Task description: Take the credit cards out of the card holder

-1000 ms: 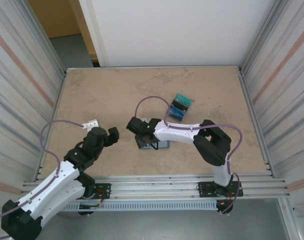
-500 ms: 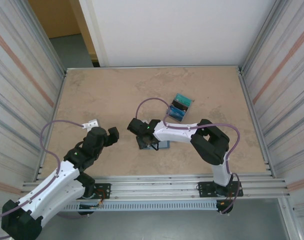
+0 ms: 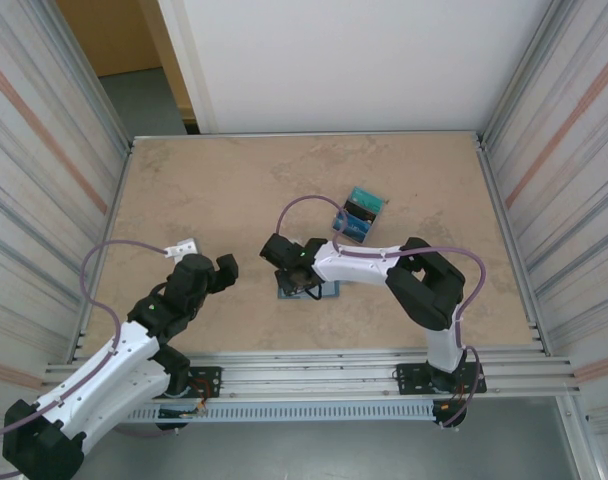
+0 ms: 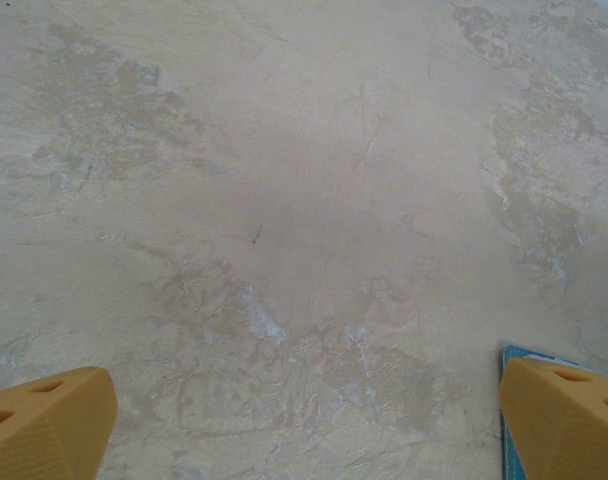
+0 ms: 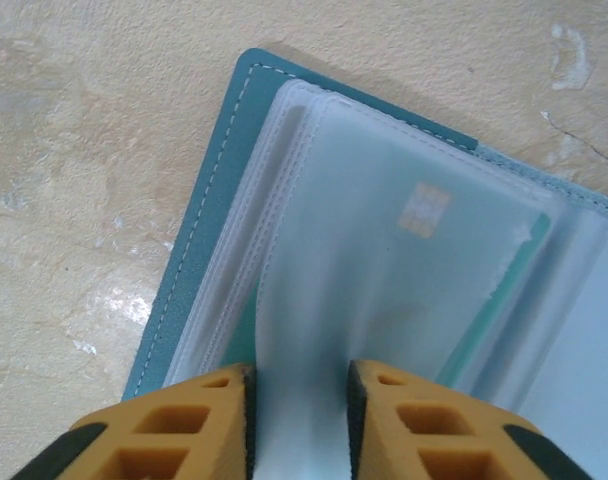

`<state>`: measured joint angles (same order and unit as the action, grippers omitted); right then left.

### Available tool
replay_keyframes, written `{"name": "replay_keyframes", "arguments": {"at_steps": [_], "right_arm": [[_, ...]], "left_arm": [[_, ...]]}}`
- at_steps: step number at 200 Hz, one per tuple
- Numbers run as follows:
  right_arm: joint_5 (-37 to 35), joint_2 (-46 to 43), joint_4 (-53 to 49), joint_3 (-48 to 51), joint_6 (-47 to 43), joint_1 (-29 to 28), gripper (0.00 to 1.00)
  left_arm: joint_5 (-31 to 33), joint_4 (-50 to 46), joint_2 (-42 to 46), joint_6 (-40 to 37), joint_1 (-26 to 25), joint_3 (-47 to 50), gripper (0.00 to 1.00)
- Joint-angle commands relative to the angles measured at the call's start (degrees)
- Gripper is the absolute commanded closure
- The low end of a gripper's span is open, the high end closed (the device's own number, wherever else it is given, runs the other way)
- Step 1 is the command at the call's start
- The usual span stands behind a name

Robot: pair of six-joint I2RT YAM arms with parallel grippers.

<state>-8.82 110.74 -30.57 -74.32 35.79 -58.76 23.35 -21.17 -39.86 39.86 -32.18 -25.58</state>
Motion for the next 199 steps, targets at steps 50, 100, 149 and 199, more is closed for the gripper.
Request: {"name": "replay_keyframes", "arguments": {"at_steps": [50,100,149,199], "right_arm": [[-2.03,-3.60,-2.77,1.70,1.64,0.40,0.70],[-3.63,-5.53,-3.89,2.92,2.68,1.35,0.66],[-5.81,-8.15,-4.86,5.33,3.92,2.75,0.57],[-6.82,-10.80,-4.55,8.69,5.48,4.46,0.57]], "left_arm": [[-0.67,-0.01,-0.32,-2.45,0.42,-2.95,0.01],[-1.31,0.15,-1.48,-3.83,0.39,-4.54,0.01],[-2.79,1.34,-3.40,-4.64,0.11,-5.00,0.01],[-2.15,2.47,-7.71,-6.65,-3.14,-6.88,0.01]]}}
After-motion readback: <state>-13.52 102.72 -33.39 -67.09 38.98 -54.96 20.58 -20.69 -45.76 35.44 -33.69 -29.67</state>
